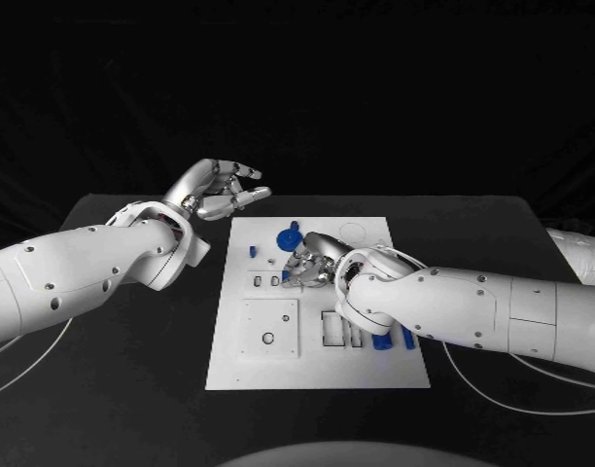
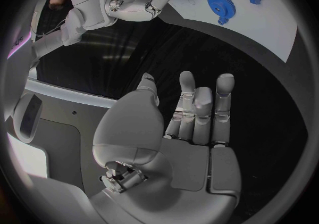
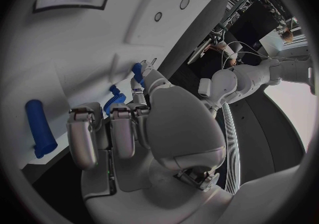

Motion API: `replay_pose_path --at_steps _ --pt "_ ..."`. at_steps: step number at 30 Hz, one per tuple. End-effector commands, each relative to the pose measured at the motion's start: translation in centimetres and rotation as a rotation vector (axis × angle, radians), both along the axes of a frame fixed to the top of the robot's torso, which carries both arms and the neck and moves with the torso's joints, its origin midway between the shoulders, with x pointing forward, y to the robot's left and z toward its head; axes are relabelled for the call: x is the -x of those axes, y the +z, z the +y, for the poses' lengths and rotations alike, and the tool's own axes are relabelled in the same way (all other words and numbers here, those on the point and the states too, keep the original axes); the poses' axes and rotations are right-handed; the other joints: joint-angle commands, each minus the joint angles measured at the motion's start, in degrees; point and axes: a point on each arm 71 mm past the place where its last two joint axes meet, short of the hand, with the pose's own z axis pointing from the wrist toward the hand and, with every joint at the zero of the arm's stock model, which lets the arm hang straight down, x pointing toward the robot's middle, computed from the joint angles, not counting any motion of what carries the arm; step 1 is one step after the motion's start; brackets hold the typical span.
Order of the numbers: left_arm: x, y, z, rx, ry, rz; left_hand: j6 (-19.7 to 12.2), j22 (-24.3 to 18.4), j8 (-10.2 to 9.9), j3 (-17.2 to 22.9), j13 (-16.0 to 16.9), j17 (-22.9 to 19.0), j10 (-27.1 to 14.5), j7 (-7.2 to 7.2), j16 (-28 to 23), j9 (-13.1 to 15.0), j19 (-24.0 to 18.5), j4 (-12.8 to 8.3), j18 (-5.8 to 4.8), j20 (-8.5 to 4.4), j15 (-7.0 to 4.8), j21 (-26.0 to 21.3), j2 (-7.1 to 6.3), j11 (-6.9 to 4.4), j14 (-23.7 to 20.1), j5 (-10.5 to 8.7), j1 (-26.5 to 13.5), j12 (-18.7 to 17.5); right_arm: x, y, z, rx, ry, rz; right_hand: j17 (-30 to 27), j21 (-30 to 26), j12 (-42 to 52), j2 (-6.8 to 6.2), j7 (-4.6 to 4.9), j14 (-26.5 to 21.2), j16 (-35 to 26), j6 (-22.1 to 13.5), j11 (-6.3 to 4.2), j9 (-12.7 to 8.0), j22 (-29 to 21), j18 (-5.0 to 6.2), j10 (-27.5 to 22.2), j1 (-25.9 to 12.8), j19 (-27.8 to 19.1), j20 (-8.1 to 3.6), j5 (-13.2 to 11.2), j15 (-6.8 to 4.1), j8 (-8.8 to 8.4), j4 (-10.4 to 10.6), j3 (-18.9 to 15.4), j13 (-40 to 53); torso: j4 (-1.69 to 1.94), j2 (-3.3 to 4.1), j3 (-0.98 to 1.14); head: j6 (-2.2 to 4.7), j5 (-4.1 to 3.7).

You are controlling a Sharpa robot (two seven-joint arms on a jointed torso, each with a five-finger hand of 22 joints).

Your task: Assemble the parts on the task board

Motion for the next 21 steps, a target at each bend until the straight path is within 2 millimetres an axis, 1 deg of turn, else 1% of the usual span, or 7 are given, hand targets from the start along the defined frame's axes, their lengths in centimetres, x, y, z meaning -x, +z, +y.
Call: replay_pose_path --at_steps 1,5,7,11,14,21 --pt "0.06 0.13 -0.15 0.002 -0.011 -0.006 0.55 0.15 -0.32 -0.36 -0.02 0.11 0.48 -0.06 -0.05 -0.05 0.07 0.01 0.36 0.11 -0.02 -0.32 0.49 0.0 -0.12 -0.28 0.32 -0.36 0.13 -0.14 0.1 0.018 0.015 0.008 15.09 0.26 0.23 0.32 0.11 5.98 0.23 -0.49 0.34 -0.08 15.08 -0.81 6.11 0.1 6.0 0.53 0.08 0.46 -0.32 -0.14 -0.2 15.07 0.04 0.03 0.01 -0.03 -0.16" --pt "0.04 0.14 -0.07 0.002 -0.009 -0.008 0.55 0.15 -0.32 -0.36 -0.02 0.11 0.48 -0.06 -0.05 -0.05 0.07 0.01 0.36 0.11 -0.02 -0.32 0.49 0.0 -0.12 -0.28 0.32 -0.36 0.17 -0.16 0.1 0.021 0.016 0.01 15.09 0.26 0.23 -0.06 0.57 5.98 0.23 -1.99 0.73 -0.45 15.08 -0.81 6.11 -0.21 6.0 0.76 -0.13 0.71 -1.36 -0.21 -0.49 15.07 0.03 0.03 -0.02 -0.05 -0.23" --pt "0.03 0.14 -0.06 0.002 -0.009 -0.008 0.55 0.15 -0.32 -0.36 -0.02 0.11 0.48 -0.06 -0.05 -0.05 0.07 0.01 0.36 0.11 -0.02 -0.32 0.49 0.0 -0.12 -0.28 0.32 -0.36 0.18 -0.18 0.06 0.023 0.017 0.011 15.09 0.26 0.23 -0.52 1.04 5.98 0.23 -4.06 1.19 -0.89 15.08 -0.81 6.11 -0.56 6.0 1.05 -0.33 1.05 -2.05 -0.24 -0.81 15.07 0.0 0.01 0.01 0.04 -0.15" --pt "0.03 0.14 -0.09 0.002 -0.01 -0.008 0.55 0.15 -0.32 -0.36 -0.02 0.11 0.48 -0.06 -0.05 -0.05 0.07 0.01 0.36 0.11 -0.02 -0.32 0.49 0.0 -0.12 -0.28 0.32 -0.36 0.23 -0.19 0.0 0.022 0.017 0.011 15.09 0.26 0.23 -1.23 2.15 5.98 0.23 -7.33 2.11 -1.4 15.08 -0.81 6.11 -1.24 6.0 1.74 -0.41 1.88 -2.03 -0.22 -1.4 15.07 0.0 0.03 0.0 0.13 -0.21" --pt "0.01 0.13 -0.08 0.001 -0.01 -0.008 0.55 0.15 -0.32 -0.36 -0.02 0.11 0.48 -0.06 -0.05 -0.05 0.07 0.01 0.36 0.11 -0.02 -0.32 0.49 0.0 -0.12 -0.28 0.32 -0.36 0.29 -0.17 0.0 0.018 0.018 0.008 15.09 0.26 0.23 -1.65 2.63 5.98 0.23 -8.71 2.57 -1.48 15.08 -0.81 6.11 -1.68 6.0 2.16 -0.43 2.37 -1.99 -0.17 -1.76 15.07 -0.01 0.01 0.0 0.09 -0.19" --pt "0.0 0.13 -0.1 0.001 -0.012 -0.008 0.56 0.14 -0.35 -0.39 -0.02 0.13 0.49 -0.06 -0.04 -0.05 0.05 0.01 0.37 0.11 -0.02 -0.36 0.51 0.0 -0.11 -0.27 0.37 -0.36 0.46 0.23 -0.1 -0.017 0.009 -0.03 15.09 0.26 0.23 -2.52 3.14 5.98 0.23 -10.32 3.1 -1.41 15.08 -0.81 6.11 -3.27 6.0 2.87 -1.23 3.06 -1.87 0.61 -2.7 15.07 0.04 0.01 0.04 0.18 -0.07"
